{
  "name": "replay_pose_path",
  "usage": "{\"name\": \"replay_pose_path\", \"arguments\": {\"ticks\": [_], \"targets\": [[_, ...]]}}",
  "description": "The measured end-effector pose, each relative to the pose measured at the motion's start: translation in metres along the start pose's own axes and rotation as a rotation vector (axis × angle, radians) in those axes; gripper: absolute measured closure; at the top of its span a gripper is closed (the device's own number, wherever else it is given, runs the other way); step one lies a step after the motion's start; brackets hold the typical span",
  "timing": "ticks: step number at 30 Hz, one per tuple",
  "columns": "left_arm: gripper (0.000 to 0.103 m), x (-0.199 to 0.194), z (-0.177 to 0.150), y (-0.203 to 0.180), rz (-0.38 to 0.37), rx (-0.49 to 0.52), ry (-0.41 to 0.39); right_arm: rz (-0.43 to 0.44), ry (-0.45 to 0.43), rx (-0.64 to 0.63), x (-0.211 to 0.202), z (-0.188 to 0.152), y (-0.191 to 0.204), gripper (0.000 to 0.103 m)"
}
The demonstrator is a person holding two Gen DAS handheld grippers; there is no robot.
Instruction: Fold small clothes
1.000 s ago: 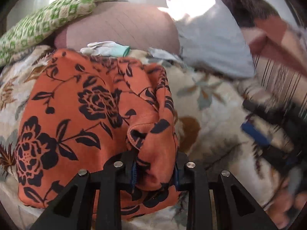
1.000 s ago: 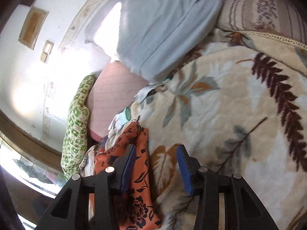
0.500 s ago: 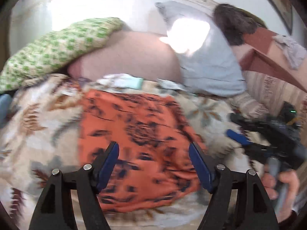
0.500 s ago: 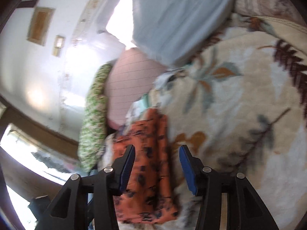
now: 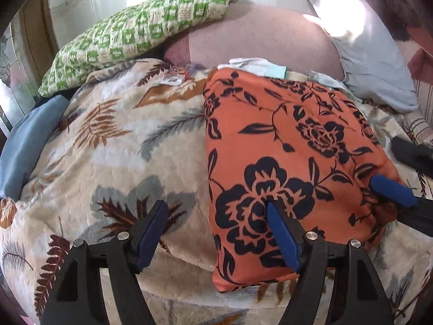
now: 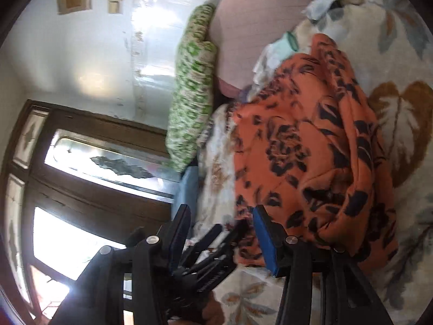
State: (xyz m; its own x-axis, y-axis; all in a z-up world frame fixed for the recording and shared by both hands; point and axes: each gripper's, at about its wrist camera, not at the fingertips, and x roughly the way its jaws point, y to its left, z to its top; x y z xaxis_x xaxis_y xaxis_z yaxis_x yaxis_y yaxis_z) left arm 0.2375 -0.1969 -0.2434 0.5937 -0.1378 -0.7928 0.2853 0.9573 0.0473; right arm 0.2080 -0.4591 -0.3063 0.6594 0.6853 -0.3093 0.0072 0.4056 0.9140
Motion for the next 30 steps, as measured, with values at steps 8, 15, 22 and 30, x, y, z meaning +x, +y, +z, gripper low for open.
{"name": "replay_pose_path", "arguments": {"ticks": [8, 15, 22, 30], "targets": [[0.022, 0.018, -0.008, 0.003, -0.040, 0.017, 0.064, -0.191, -0.091, 0.230, -0.031, 0.012, -0.077, 0.066], [0.022, -0.003, 0.037, 0.006, -0.047, 0.035, -0.021, -0.238, -0.119, 0.150, -0.037, 0.011, -0.051, 0.065], [0.022, 0.049, 0.119, -0.010, -0.002, 0.057, 0.002, -0.190, -0.193, -0.043, -0.045, 0.010, -0.007, 0.064], [0.022, 0.129, 0.156, -0.041, 0.024, 0.105, 0.116, -0.218, -0.086, -0.109, -0.011, 0.002, 0.000, 0.064]]}}
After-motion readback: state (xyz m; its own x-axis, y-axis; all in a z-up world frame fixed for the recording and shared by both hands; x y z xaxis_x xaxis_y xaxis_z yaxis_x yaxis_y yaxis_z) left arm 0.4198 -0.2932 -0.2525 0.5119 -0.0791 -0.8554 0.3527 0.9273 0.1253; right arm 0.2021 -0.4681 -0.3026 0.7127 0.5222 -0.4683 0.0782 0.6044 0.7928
